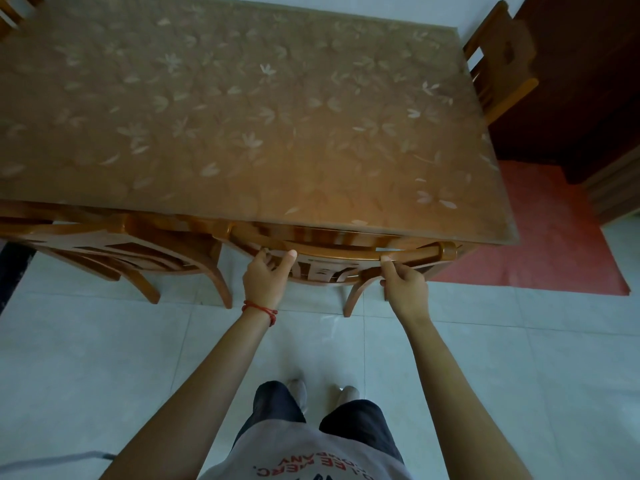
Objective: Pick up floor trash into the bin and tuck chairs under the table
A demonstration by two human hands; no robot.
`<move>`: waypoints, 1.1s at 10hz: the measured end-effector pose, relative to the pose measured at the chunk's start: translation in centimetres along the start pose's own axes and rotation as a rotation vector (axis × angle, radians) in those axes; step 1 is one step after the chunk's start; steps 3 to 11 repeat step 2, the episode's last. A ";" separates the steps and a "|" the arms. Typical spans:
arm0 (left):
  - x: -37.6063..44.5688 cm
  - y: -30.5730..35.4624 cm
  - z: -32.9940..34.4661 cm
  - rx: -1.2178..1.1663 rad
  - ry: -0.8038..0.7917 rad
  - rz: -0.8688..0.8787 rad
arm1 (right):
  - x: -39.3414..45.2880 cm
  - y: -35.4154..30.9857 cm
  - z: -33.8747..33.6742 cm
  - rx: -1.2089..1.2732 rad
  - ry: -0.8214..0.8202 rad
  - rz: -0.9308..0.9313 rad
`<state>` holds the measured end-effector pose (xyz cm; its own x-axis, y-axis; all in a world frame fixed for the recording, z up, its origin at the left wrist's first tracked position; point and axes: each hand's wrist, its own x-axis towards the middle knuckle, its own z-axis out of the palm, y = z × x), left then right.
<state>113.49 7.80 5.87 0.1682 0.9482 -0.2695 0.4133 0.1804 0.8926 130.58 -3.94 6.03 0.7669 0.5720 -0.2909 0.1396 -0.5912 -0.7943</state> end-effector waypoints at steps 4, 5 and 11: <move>-1.3 -0.3 -2.4 0.218 -0.046 0.147 | -2.5 0.7 -0.1 -0.163 0.031 -0.148; -1.3 -0.3 -2.4 0.218 -0.046 0.147 | -2.5 0.7 -0.1 -0.163 0.031 -0.148; -1.3 -0.3 -2.4 0.218 -0.046 0.147 | -2.5 0.7 -0.1 -0.163 0.031 -0.148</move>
